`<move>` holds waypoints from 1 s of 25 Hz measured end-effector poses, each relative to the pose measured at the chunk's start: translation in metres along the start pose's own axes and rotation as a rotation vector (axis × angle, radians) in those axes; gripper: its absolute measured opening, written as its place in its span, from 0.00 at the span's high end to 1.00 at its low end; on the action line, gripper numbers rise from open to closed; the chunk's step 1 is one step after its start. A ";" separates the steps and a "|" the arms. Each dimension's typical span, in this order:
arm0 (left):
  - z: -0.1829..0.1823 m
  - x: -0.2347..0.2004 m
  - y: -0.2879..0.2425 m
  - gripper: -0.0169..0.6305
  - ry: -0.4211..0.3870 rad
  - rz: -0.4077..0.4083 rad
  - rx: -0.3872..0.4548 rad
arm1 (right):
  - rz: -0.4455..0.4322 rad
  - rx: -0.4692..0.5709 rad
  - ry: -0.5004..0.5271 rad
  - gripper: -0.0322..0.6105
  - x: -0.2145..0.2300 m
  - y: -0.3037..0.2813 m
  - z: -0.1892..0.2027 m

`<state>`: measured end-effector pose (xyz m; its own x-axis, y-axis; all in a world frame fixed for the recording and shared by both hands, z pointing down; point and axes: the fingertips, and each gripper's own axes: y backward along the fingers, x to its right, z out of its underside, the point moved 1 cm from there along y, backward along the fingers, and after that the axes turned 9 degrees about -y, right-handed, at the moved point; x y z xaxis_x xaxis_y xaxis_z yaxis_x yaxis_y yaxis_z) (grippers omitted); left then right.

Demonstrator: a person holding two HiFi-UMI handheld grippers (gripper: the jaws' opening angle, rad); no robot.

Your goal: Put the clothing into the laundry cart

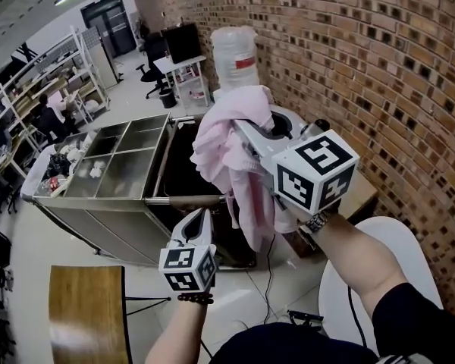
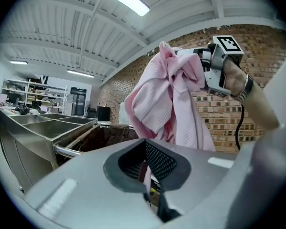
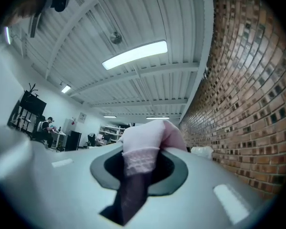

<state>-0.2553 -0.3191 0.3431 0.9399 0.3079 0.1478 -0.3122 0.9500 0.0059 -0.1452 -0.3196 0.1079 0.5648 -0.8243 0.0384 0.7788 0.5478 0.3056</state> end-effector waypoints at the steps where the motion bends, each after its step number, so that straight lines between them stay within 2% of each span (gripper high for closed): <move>1: -0.001 -0.006 0.002 0.98 0.001 -0.004 0.004 | -0.002 0.004 0.004 0.82 -0.004 -0.008 -0.006; 9: -0.007 -0.050 0.009 0.98 0.001 -0.010 0.030 | 0.001 0.013 0.038 0.82 -0.023 -0.064 -0.028; 14: -0.004 -0.067 0.010 0.98 0.001 -0.007 0.035 | -0.002 -0.007 0.029 0.82 -0.030 -0.092 -0.021; 17: 0.002 -0.078 0.011 0.98 0.005 -0.010 0.030 | 0.010 -0.085 -0.008 0.82 -0.020 -0.106 0.018; 25: 0.017 -0.088 0.005 0.98 0.017 0.006 0.010 | 0.073 -0.425 -0.111 0.81 0.028 -0.120 0.186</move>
<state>-0.3423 -0.3428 0.3470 0.9401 0.3145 0.1312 -0.3191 0.9476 0.0145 -0.2736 -0.4353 0.2491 0.6079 -0.7789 0.1545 0.7940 0.5961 -0.1192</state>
